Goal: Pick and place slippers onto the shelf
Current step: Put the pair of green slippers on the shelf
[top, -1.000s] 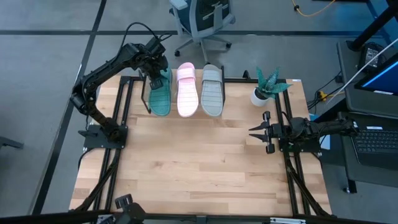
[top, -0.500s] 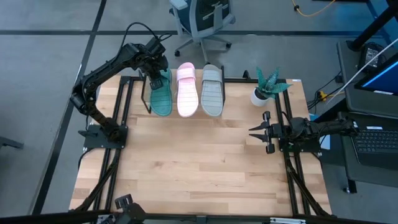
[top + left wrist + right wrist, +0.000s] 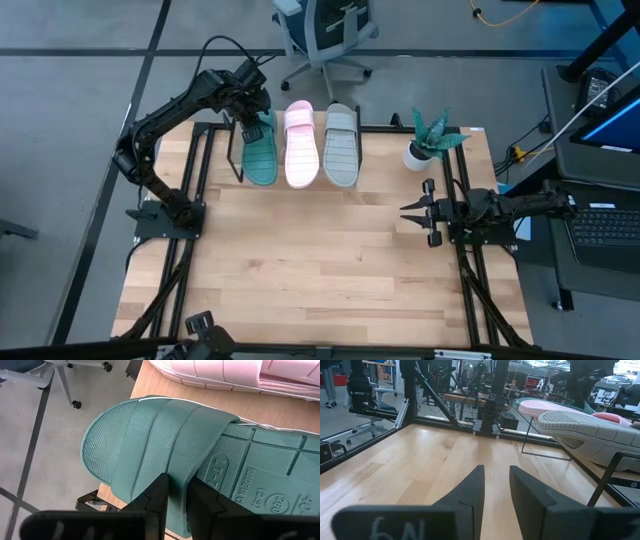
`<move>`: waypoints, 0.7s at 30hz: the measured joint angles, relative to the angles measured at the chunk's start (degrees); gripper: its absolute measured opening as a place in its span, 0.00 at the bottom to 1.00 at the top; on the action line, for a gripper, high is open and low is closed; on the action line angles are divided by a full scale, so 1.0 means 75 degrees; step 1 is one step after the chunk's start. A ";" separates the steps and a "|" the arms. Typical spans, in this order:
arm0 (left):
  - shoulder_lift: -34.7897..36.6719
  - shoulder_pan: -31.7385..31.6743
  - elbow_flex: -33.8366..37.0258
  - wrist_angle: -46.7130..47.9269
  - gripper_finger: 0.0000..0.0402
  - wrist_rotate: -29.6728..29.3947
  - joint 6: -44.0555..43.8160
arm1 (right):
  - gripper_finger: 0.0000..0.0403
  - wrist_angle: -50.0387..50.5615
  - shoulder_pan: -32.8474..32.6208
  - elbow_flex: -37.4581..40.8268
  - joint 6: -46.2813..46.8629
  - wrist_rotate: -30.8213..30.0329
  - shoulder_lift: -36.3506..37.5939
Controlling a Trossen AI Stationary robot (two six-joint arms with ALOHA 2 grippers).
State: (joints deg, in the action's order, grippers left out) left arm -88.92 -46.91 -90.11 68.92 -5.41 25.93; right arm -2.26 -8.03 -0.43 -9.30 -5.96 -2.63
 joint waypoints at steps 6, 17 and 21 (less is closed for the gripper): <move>0.0000 0.0002 0.0000 -0.0001 0.13 -0.0002 -0.0038 | 0.23 0.0002 0.0000 0.0000 0.0000 -0.0001 0.0000; 0.0000 0.0002 0.0000 -0.0002 0.13 -0.0032 -0.0206 | 0.23 0.0002 -0.0001 0.0000 0.0000 -0.0003 0.0000; 0.0000 0.0002 0.0000 -0.0064 0.13 -0.0032 -0.0204 | 0.23 0.0000 0.0001 0.0000 0.0001 -0.0002 0.0001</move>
State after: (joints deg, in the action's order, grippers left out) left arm -88.92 -46.89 -90.11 68.44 -5.65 24.40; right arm -2.26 -8.02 -0.43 -9.29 -5.97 -2.63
